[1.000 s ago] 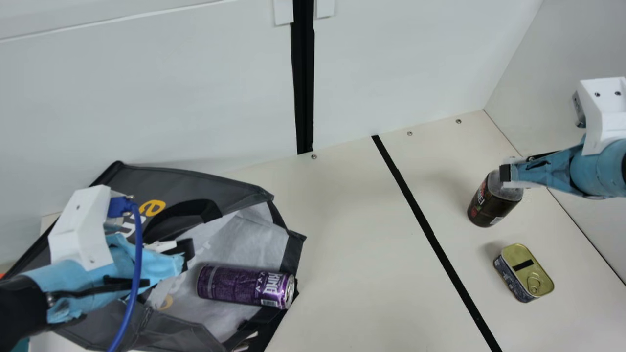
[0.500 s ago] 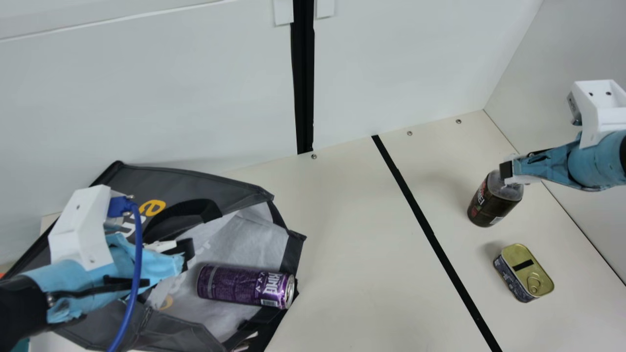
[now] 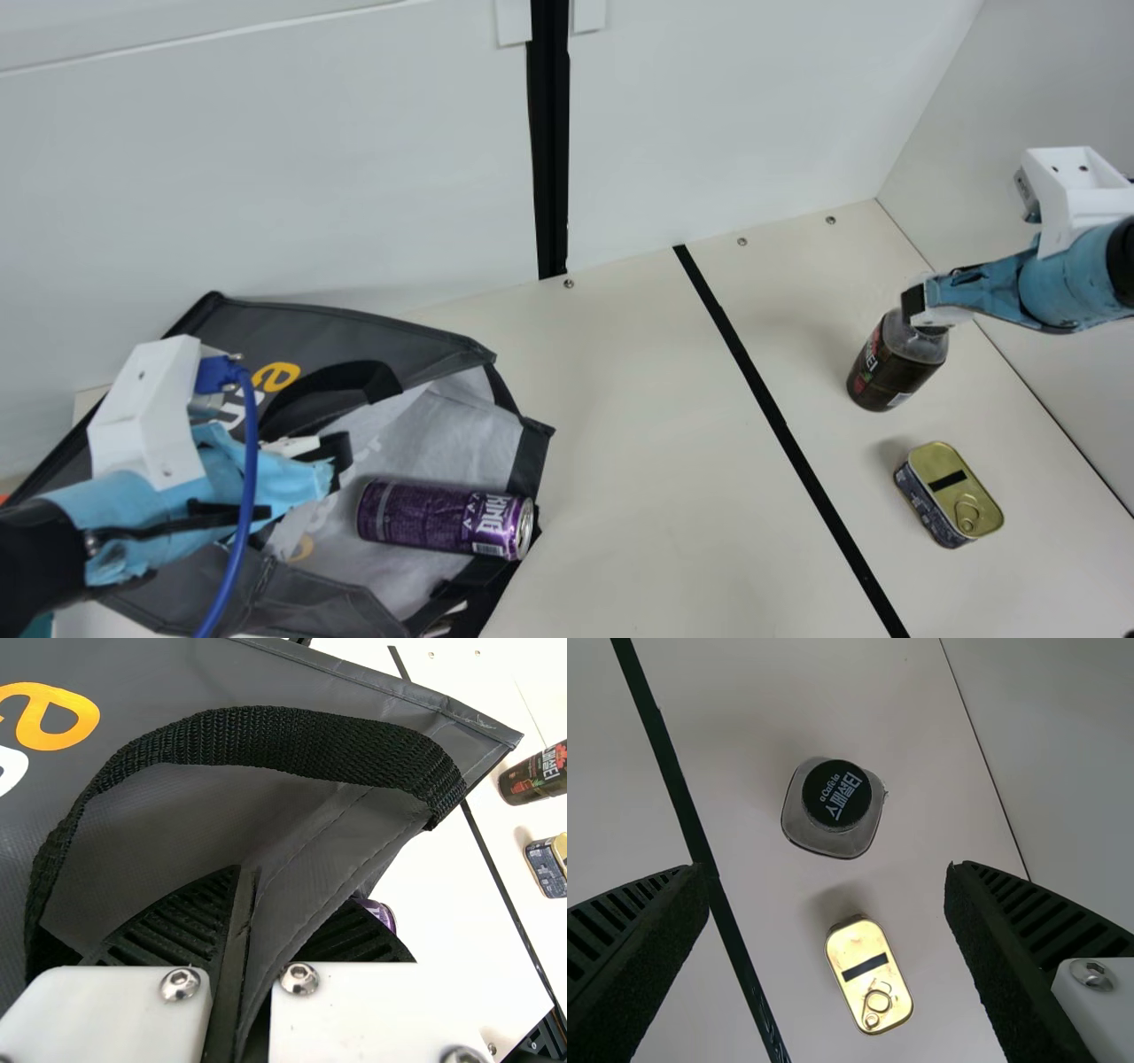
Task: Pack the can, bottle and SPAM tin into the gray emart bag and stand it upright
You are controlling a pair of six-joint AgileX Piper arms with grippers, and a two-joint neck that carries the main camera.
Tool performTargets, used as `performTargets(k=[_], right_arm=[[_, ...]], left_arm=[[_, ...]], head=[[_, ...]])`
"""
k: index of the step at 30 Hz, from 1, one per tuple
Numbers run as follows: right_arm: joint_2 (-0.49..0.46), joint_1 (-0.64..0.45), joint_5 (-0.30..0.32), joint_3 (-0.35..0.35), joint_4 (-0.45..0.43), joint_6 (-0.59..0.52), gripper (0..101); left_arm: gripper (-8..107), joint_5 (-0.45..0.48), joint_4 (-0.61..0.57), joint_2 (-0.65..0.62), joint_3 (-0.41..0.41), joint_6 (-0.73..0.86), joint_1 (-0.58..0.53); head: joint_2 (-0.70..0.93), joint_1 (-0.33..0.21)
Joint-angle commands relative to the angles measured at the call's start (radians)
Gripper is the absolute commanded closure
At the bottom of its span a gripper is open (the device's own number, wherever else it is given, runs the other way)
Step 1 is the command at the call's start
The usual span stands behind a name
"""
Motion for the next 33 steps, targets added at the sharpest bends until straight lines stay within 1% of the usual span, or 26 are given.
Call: performTargets(k=[1, 21, 33], right_arm=[[0.015, 0.005, 0.0, -0.006, -0.005, 0.009, 6], [0.163, 0.047, 0.0, -0.079, -0.047, 0.094, 6], [0.225, 0.053, 0.0, -0.1, -0.061, 0.123, 6]], left_arm=[[107, 0.0, 0.0, 0.0, 0.0, 0.0, 0.0], [107, 0.0, 0.0, 0.0, 0.0, 0.0, 0.0], [107, 0.0, 0.0, 0.0, 0.0, 0.0, 0.0]], head=[[-0.002, -0.023], [-0.002, -0.023], [-0.002, -0.023]])
